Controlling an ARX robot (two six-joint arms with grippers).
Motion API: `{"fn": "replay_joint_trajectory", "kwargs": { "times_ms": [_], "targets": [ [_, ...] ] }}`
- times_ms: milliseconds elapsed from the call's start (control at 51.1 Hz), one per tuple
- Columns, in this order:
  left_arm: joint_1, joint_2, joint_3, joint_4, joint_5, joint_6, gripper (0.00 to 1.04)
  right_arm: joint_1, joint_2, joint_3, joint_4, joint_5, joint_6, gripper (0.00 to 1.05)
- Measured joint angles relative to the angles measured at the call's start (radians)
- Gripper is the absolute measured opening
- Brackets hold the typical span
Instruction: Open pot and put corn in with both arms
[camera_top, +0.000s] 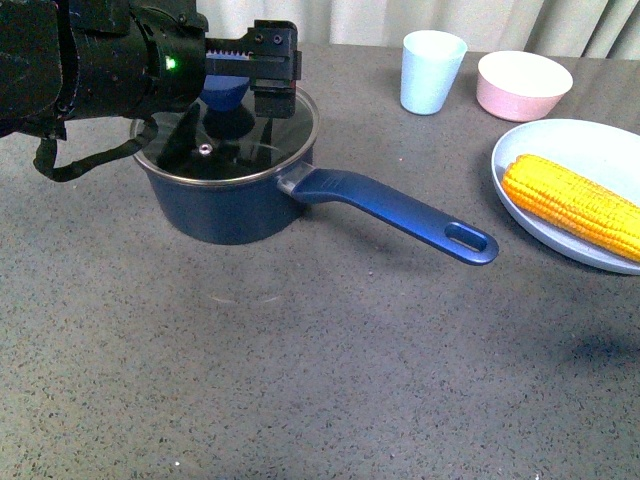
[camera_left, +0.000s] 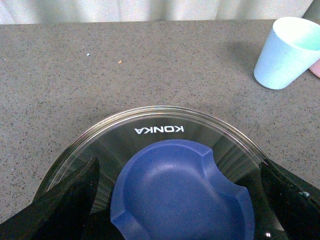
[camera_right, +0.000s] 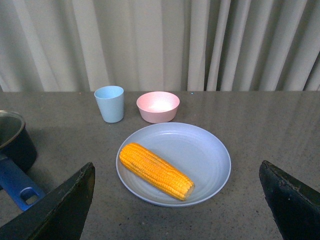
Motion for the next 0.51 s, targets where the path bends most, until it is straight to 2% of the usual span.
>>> {"fn": "replay_joint_trajectory", "kwargs": {
  "times_ms": [254, 293, 450, 509],
  "targets": [
    [-0.005, 0.025, 0.012, -0.004, -0.026, 0.003, 0.96, 0.000, 0.000, 0.000, 0.000, 0.000, 0.000, 0.96],
    [-0.006, 0.025, 0.012, -0.004, -0.027, 0.004, 0.93, 0.000, 0.000, 0.000, 0.000, 0.000, 0.000, 0.96],
    [-0.008, 0.026, 0.013, -0.006, -0.035, 0.001, 0.65, 0.000, 0.000, 0.000, 0.000, 0.000, 0.000, 0.96],
    [-0.010, 0.026, 0.013, -0.008, -0.042, 0.001, 0.60, 0.000, 0.000, 0.000, 0.000, 0.000, 0.000, 0.96]
  ]
}}
